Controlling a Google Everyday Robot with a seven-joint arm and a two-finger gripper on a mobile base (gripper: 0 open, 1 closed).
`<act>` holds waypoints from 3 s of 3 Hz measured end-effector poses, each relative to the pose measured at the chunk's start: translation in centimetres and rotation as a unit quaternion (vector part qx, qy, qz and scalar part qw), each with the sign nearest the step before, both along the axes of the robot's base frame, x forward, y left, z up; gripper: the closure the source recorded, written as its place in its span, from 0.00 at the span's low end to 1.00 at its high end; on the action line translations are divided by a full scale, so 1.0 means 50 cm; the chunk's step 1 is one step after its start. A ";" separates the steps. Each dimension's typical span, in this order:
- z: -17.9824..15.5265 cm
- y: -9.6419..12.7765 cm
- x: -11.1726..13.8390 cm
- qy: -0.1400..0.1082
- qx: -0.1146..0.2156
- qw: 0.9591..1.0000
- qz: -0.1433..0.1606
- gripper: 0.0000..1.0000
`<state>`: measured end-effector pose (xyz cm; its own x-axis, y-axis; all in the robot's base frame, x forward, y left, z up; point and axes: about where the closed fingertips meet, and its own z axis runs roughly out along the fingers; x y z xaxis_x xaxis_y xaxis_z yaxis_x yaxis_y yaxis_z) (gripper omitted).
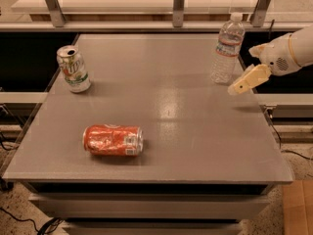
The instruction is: Move water bottle near coke can
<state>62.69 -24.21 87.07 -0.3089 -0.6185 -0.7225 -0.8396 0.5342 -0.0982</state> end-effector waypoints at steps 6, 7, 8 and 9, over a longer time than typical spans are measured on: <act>0.056 0.078 0.034 -0.034 0.137 0.987 0.083 0.40; 0.054 0.083 0.032 -0.031 0.137 0.986 0.091 0.63; 0.057 0.089 0.026 -0.030 0.139 0.985 0.103 0.87; 0.067 0.104 0.013 -0.028 0.146 0.980 0.134 1.00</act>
Offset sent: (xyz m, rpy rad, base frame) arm 0.0167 0.0111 0.0308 0.2273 -0.0999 0.0591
